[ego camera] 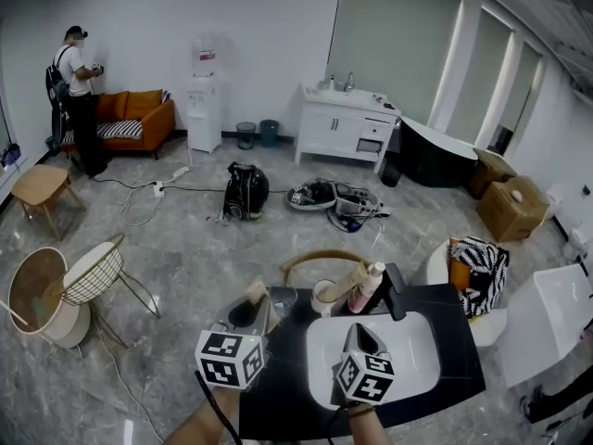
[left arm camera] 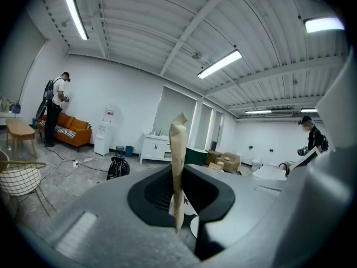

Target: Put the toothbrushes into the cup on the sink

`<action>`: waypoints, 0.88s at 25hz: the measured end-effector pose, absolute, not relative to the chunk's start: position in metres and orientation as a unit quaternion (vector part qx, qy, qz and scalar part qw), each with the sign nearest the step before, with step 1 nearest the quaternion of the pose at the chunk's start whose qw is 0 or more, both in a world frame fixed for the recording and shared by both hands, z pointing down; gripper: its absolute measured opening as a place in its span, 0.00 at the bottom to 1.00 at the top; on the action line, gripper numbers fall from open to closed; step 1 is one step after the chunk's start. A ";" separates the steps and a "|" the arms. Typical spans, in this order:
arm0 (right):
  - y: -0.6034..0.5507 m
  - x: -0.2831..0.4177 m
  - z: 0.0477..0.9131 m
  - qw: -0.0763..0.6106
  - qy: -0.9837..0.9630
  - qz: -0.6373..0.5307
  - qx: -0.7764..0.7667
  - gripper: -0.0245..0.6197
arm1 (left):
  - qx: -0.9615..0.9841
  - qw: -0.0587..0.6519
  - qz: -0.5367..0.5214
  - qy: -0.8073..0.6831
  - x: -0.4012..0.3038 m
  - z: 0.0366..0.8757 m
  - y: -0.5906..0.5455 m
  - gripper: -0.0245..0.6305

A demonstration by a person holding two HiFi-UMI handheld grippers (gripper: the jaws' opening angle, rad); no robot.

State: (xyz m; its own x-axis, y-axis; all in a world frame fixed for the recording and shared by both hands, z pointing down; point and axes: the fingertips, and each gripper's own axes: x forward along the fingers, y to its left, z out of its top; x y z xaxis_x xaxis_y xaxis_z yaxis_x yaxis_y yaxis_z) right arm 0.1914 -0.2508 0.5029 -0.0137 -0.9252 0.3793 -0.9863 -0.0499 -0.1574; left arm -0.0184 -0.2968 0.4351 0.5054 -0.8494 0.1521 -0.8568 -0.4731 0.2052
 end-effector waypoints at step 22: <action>-0.272 0.215 0.512 0.079 -0.669 0.210 0.709 0.04 | 0.864 0.125 0.011 -0.488 0.001 0.429 -0.349 0.10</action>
State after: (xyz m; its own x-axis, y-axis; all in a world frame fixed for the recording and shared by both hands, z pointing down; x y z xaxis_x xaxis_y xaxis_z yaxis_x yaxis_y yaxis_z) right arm 0.2153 -0.2716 0.5118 0.0176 -0.9151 0.4029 -0.9812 -0.0932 -0.1689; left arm 0.0013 -0.3487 0.4294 0.5243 -0.8397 0.1416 -0.8454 -0.4933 0.2048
